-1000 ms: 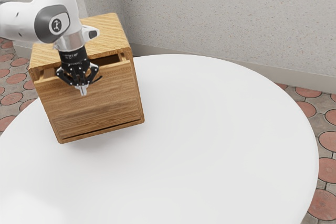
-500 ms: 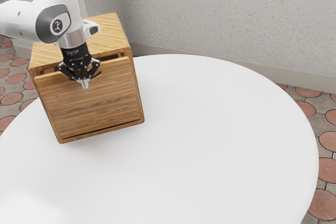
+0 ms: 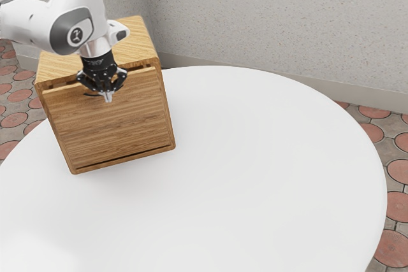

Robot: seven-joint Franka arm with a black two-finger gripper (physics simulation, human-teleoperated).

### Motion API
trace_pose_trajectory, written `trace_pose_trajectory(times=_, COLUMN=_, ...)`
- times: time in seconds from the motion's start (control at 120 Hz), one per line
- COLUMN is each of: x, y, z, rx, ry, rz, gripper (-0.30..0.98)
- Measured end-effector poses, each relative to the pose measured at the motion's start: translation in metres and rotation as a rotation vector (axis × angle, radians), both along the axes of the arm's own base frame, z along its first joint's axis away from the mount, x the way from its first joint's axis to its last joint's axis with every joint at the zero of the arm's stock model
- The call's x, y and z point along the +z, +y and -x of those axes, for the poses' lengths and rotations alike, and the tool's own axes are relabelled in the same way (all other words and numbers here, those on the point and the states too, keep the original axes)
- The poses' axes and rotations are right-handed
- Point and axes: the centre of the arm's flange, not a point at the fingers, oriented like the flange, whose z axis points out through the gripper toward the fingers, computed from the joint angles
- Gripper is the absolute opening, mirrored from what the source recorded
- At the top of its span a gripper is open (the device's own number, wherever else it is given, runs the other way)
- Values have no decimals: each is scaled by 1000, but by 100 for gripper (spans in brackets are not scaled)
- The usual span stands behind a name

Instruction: Push the drawer handle with one arm to close the drawer

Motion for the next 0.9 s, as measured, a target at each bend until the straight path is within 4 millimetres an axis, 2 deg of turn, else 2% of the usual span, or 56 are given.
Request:
trace_pose_trajectory(times=0.175, x=-6, y=-6, z=-8, rx=-8, ry=0, rz=10, gripper=-10)
trace_pose_trajectory(times=0.242, x=-7, y=5, z=-11, rx=10, ry=-2, rz=15, gripper=-10)
trace_pose_trajectory(times=0.342, x=-8, y=37, z=-8, rx=67, ry=-2, rz=16, gripper=-10)
trace_pose_trajectory(times=0.517, x=-6, y=37, z=-7, rx=78, ry=-2, rz=14, gripper=-10)
trace_pose_trajectory(times=0.583, x=-2, y=39, z=1, rx=101, ry=7, rz=-5, gripper=-10)
trace_pose_trajectory(times=0.65, x=-1, y=40, z=25, rx=156, ry=29, rz=-36, gripper=-10)
trace_pose_trajectory(times=0.683, x=-2, y=27, z=39, rx=171, ry=42, rz=-52, gripper=-8)
trace_pose_trajectory(times=0.75, x=0, y=-34, z=63, rx=140, ry=56, rz=-69, gripper=5)
trace_pose_trajectory(times=0.808, x=7, y=-71, z=79, rx=122, ry=68, rz=-58, gripper=19)
trace_pose_trajectory(times=0.85, x=8, y=-86, z=86, rx=117, ry=85, rz=-31, gripper=28)
trace_pose_trajectory(times=0.9, x=14, y=-86, z=94, rx=133, ry=102, rz=14, gripper=36)
